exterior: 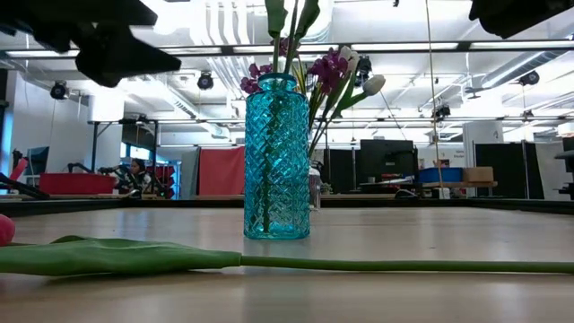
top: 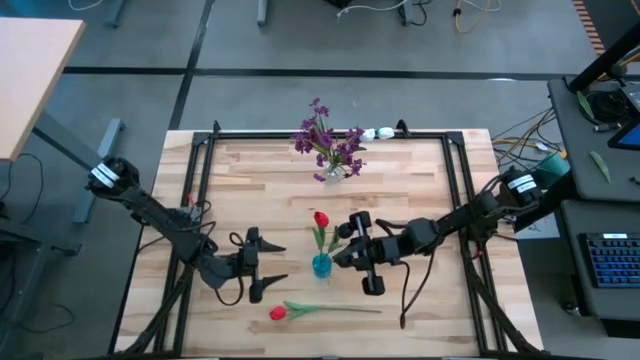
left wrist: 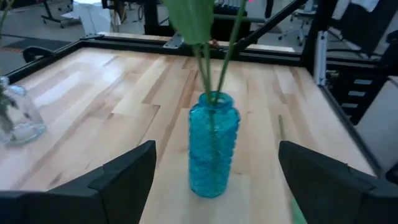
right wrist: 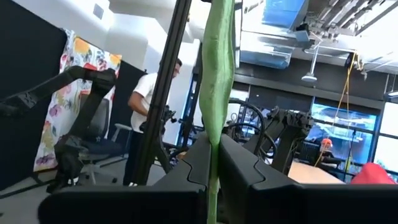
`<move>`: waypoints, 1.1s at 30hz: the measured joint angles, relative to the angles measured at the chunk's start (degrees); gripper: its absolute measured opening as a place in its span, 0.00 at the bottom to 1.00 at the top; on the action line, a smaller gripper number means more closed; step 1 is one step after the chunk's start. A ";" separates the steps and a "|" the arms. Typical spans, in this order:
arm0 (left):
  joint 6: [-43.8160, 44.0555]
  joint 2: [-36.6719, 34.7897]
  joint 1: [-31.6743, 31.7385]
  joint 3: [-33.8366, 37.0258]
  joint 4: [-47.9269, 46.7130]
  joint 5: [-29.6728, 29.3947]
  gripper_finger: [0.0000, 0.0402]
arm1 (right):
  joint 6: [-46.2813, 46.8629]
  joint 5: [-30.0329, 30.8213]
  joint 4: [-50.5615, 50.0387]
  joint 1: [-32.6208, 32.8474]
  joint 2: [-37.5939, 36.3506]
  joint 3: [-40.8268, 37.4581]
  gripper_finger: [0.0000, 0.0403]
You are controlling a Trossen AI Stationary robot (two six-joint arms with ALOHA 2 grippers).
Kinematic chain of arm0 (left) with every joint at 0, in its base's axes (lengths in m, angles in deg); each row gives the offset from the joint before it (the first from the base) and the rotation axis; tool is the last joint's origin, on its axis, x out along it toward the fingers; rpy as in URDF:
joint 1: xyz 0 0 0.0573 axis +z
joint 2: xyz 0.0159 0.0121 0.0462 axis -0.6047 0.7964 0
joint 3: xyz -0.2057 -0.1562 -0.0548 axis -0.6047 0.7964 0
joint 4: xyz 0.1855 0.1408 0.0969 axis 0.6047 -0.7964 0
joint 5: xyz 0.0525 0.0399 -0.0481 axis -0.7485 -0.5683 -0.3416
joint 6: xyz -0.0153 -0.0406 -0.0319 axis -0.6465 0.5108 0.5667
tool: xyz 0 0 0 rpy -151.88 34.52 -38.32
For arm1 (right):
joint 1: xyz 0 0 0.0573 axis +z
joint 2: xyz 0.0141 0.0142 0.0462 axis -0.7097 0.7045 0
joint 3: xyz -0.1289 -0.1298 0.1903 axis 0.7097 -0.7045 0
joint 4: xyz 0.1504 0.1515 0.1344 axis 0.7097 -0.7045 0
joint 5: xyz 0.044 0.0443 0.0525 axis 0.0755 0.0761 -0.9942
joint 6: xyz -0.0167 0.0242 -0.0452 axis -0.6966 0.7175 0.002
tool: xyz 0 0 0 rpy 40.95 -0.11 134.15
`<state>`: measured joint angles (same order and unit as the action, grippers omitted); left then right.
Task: Sort flowers into vase by color
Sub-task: Put the black flower into the blue vase
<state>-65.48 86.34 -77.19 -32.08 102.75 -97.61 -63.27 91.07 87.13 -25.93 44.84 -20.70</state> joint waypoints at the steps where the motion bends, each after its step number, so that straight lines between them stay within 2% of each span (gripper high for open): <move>1: 0.00 0.01 -0.28 -0.26 0.05 0.02 0.80 | 0.02 0.37 -0.14 0.20 0.00 0.00 0.05; 7: -0.49 0.01 -0.71 -0.99 0.04 -1.30 0.80 | 0.22 2.07 -1.23 0.35 0.00 0.00 0.13; 13: -0.61 0.01 -0.70 -1.02 -0.02 -1.40 0.80 | 3.26 8.20 -4.14 0.35 -0.07 0.00 0.27; 21: -0.87 0.03 -0.70 -1.02 -0.48 -1.48 0.80 | 6.74 10.79 -9.71 0.60 -0.24 0.00 0.46; 28: -0.44 0.03 -0.70 -0.99 -1.20 -1.49 0.80 | 7.64 13.41 -13.63 2.15 -2.07 0.00 0.59; 33: -0.26 0.03 -0.70 -0.99 -1.38 -1.49 0.80 | 8.73 19.34 -19.71 4.13 -5.50 0.00 0.65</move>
<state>-65.73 86.38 -77.89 -33.08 101.37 -99.09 -54.53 110.41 67.42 -21.79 39.35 -20.70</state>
